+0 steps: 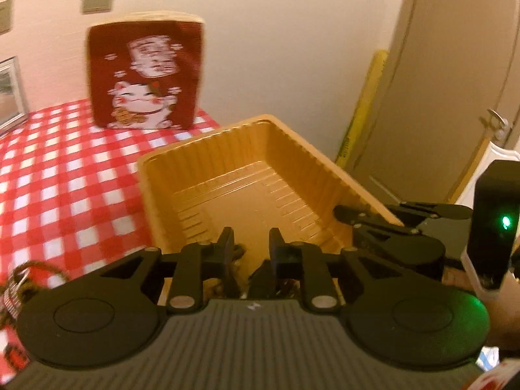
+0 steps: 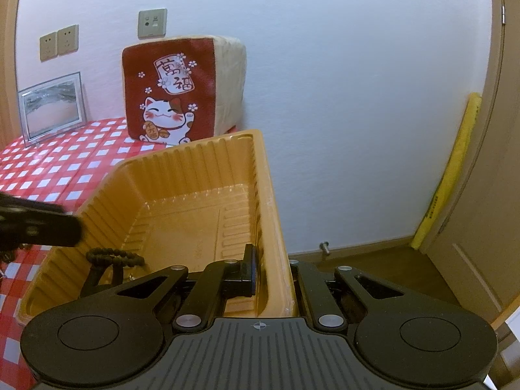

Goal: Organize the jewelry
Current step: 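Grasp the silver chain from the pile with the left tool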

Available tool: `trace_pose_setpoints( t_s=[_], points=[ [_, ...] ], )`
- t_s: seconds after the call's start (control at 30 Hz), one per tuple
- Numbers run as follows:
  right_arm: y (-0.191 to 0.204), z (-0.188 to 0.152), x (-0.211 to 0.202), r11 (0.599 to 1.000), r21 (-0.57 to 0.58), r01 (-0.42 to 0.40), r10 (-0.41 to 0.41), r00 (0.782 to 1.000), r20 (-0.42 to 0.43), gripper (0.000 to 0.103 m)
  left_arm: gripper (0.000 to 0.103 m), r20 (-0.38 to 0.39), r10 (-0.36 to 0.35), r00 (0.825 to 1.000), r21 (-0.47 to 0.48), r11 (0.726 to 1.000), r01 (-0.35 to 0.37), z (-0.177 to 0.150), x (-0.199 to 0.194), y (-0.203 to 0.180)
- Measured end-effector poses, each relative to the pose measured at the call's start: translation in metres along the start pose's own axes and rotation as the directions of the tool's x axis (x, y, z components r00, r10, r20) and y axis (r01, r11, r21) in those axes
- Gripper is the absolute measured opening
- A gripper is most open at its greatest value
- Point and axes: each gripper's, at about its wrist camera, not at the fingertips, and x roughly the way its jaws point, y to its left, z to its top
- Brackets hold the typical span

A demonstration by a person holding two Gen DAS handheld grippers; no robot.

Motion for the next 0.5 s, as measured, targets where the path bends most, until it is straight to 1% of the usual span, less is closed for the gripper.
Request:
trace_pose_setpoints(
  t_s=[0.1,0.2,0.33,0.5],
  points=[
    [0.0,0.0,0.001,1.0,-0.001,-0.001,0.001,1.0,0.001,0.006,0.019,-0.015,0.058,0.998,-0.044,0.997,-0.059,-0.009,-0.016,0.014],
    [0.0,0.0,0.001,1.0,0.001,0.0,0.0,1.0,0.0,0.006,0.019,-0.049,0.129,0.99,-0.086,0.987,-0.133,-0.021,-0.03,0.033],
    [0.0,0.0,0.001,1.0,0.0,0.0,0.0,1.0,0.0,0.006,0.019,-0.088,0.225,0.97,-0.141,0.961,-0.236,-0.035,-0.047,0.062],
    [0.0,0.0,0.001,1.0,-0.003,0.001,-0.001,1.0,0.001,0.006,0.019,-0.112,0.336,0.935,-0.18,0.919,-0.351,-0.044,-0.063,0.095]
  ],
)
